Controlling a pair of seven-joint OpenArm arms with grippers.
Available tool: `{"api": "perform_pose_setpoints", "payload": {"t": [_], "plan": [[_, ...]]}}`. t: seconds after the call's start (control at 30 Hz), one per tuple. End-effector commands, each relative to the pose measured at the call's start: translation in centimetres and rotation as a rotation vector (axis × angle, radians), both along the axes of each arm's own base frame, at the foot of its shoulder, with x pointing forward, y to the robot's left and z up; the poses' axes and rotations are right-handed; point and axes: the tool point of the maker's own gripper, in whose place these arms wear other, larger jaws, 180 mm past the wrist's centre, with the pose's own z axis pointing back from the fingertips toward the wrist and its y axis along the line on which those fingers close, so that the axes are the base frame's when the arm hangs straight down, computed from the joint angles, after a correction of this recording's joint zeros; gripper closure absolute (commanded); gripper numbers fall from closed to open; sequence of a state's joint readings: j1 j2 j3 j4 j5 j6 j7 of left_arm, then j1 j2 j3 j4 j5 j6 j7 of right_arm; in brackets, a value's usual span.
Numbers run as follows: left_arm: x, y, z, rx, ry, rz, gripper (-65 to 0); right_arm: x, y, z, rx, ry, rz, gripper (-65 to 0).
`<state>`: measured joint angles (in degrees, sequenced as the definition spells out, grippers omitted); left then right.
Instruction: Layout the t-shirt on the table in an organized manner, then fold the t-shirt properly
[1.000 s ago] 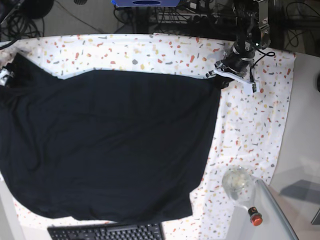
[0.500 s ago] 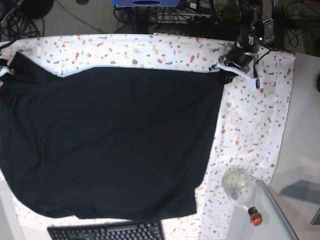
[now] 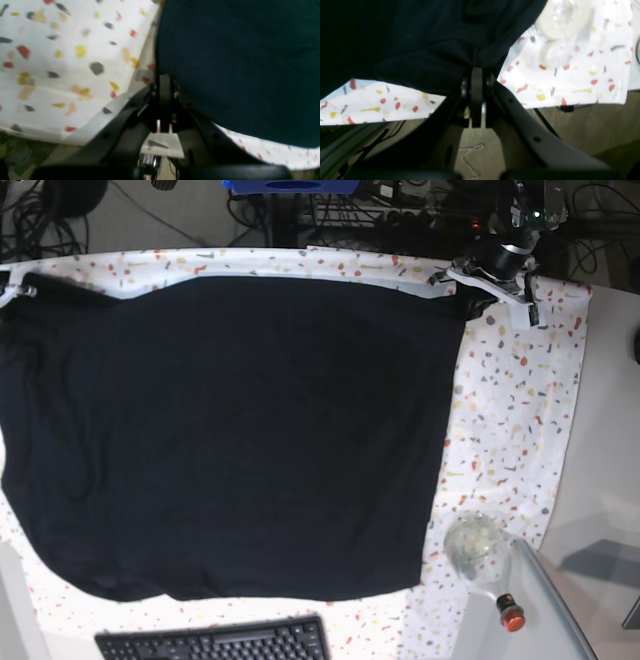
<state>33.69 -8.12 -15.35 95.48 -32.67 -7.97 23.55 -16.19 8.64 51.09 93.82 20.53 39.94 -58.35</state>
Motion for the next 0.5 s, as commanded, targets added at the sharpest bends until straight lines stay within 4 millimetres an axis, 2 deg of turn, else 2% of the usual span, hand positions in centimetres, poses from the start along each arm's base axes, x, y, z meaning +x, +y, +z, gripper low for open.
{"api": "perform_pose_setpoints", "payload": {"t": [0.0,0.07,0.17,0.27,0.33,0.47], "plan": [[0.3,0.7,0.5,0.014,-0.024,0.005,0.0,0.5,-0.6,0.7,-0.018,-0.018,0.005,0.0],[0.0,0.5,0.8,0.015,-0.025,0.001,0.0,0.5,-0.7,0.9,-0.024,-0.017,0.006,0.0],[0.1,0.0,2.3,0.02,-0.055,-0.017,0.0,0.8,-0.8,1.6,-0.046,-0.013,0.024,0.0],[1.2,-0.3,3.3,0.021,-0.093,-0.025,0.0,2.5,-1.5,2.8,-0.068,-0.041,0.029,0.0],[3.1,-0.6,4.2,0.017,-0.137,-0.032,0.0,3.8,-2.2,3.5,-0.076,-0.043,0.026,0.0],[6.1,-1.6,4.4,-0.013,-0.091,-0.079,0.0,6.6,-3.8,4.9,-0.085,-0.06,0.024,0.0]]}}
